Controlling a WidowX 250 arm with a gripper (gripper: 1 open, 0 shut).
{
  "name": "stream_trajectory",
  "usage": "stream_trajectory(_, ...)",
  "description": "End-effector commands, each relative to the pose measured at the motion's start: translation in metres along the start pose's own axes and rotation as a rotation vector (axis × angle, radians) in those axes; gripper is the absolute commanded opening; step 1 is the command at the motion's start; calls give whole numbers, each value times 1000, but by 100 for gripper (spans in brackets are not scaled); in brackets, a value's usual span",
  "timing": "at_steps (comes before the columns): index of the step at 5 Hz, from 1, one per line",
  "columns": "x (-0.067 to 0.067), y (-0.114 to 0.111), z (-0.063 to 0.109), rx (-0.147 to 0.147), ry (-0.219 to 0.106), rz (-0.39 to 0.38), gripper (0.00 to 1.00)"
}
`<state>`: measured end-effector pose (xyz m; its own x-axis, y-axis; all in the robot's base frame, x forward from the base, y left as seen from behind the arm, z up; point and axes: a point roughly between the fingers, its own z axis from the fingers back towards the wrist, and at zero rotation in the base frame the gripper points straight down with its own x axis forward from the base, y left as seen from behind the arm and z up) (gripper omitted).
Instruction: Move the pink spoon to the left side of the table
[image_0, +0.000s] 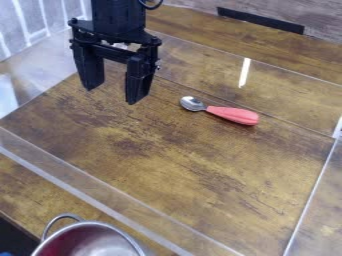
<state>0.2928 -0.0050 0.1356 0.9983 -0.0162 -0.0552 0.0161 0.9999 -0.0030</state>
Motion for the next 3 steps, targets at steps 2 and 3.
stream_trajectory(2, 42, -21, 2, -5, 22, 233, 100)
stream_trajectory(3, 75, -55, 9, -17, -5, 443, 100)
